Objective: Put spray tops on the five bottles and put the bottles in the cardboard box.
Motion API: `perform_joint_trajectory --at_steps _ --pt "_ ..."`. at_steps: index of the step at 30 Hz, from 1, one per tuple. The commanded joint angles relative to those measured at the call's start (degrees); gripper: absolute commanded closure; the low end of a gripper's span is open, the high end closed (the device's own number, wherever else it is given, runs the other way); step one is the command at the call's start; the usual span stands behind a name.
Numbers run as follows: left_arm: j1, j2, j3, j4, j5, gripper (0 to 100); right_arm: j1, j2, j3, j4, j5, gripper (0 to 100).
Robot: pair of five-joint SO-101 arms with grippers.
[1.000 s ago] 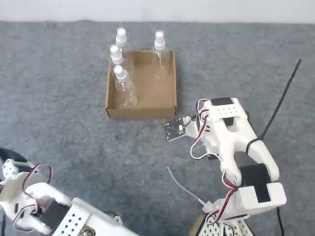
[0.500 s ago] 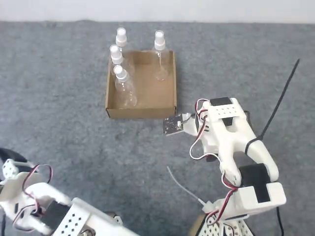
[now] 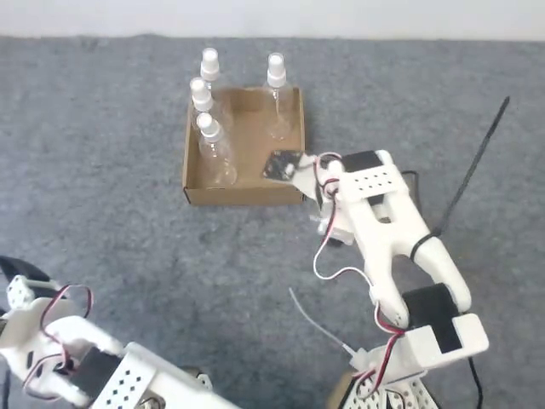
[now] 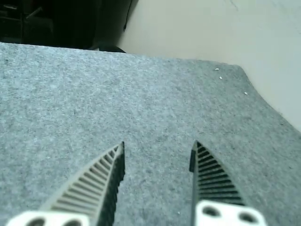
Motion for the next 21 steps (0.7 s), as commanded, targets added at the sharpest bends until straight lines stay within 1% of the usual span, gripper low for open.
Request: perform_joint_trajectory --at_steps 1,5,9,14,19,21 --pt "2.55 0.44 -0.31 1.85 -0.35 79 -3.3 -4.09 -6.07 -0.66 -8.79 93.3" --pt "5.27 0.44 -0.31 3.16 -0.35 79 -4.7 -4.09 -8.26 -0.4 -15.38 93.3" --pt "7.65 0.44 -0.31 4.48 -0.62 79 -4.44 -3.74 -8.18 -0.31 -23.74 93.3" --pt "8.62 0.44 -0.31 4.66 -5.1 79 -2.07 -4.18 -8.26 -0.04 -31.38 93.3" --pt "13.19 0.44 -0.31 6.51 -5.1 79 -1.8 -3.47 -8.09 -0.66 -32.62 93.3" --pt "13.8 0.44 -0.31 6.95 -5.19 79 -1.8 -3.65 -8.09 -0.75 -32.97 93.3"
